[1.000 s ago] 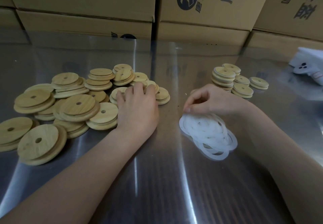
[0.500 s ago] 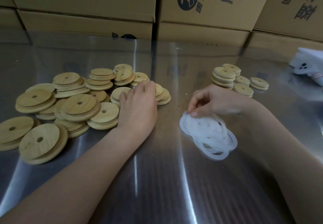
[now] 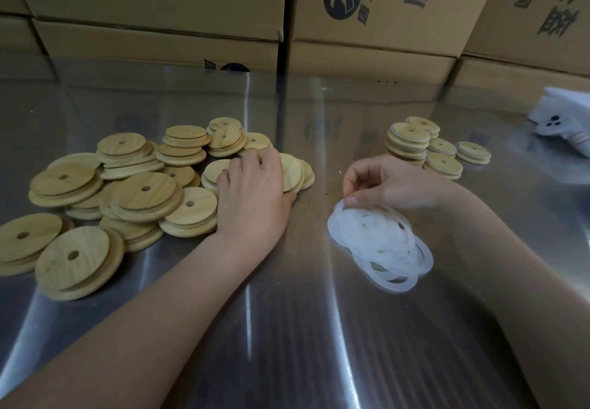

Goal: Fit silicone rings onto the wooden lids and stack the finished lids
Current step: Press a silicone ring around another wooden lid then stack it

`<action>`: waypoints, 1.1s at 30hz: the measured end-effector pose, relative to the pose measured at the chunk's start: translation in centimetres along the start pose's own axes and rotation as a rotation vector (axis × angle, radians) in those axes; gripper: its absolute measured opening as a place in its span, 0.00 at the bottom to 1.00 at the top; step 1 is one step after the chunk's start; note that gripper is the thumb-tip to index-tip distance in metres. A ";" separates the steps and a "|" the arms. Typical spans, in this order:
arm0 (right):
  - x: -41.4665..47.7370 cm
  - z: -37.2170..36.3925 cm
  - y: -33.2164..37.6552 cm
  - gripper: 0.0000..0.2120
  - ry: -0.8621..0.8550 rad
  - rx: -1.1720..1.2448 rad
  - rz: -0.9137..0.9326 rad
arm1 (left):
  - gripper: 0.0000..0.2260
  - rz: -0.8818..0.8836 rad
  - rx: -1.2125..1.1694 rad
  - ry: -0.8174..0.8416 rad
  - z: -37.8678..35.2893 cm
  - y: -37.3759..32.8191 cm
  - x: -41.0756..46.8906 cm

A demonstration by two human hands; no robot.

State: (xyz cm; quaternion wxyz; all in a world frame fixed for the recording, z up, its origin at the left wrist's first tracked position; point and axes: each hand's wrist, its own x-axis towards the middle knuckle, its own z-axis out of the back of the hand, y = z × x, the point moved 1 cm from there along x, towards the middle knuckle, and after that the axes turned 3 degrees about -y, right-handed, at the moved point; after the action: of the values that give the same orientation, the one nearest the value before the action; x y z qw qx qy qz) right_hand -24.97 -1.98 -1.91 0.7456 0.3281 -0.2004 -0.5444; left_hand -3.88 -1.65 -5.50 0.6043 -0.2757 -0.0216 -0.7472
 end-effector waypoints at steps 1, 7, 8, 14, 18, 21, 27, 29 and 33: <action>0.0 0.0 0.0 0.04 0.002 0.005 0.002 | 0.21 -0.001 -0.019 -0.009 0.1 0.0 0.0; 0.0 -0.1 -0.1 0.04 -0.002 0.027 0.012 | 0.30 -0.022 -0.076 -0.005 0.2 0.3 0.2; 0.0 -0.1 -0.1 0.04 -0.002 0.033 0.013 | 0.30 -0.035 -0.100 -0.008 0.2 0.4 0.2; 0.0 0.2 -0.4 0.05 -0.007 0.083 0.022 | 0.30 -0.185 -0.305 0.064 0.0 -0.5 -0.1; 0.0 0.4 -0.6 0.06 -0.005 0.131 0.022 | 0.27 -0.265 -0.376 0.213 -0.3 -0.8 -0.3; 0.0 0.4 -0.6 0.06 0.001 0.107 0.023 | 0.25 -0.260 -0.376 0.283 -0.4 -0.6 -0.3; 0.0 0.3 -0.5 0.06 0.005 0.104 0.012 | 0.24 -0.244 -0.355 0.238 -0.3 -0.6 -0.4; 0.0 0.2 -0.5 0.06 0.005 0.111 0.007 | 0.24 -0.234 -0.331 0.205 -0.3 -0.6 -0.4; 0.0 0.2 -0.4 0.07 -0.007 0.123 0.008 | 0.26 -0.181 -0.276 0.157 -0.1 -0.4 -0.3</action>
State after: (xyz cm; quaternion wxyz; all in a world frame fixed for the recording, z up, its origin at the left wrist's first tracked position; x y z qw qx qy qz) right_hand -25.42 -2.13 -2.05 0.7253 0.3706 -0.2375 -0.5293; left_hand -4.27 -1.33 -5.54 0.4909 -0.2936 0.1036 -0.8137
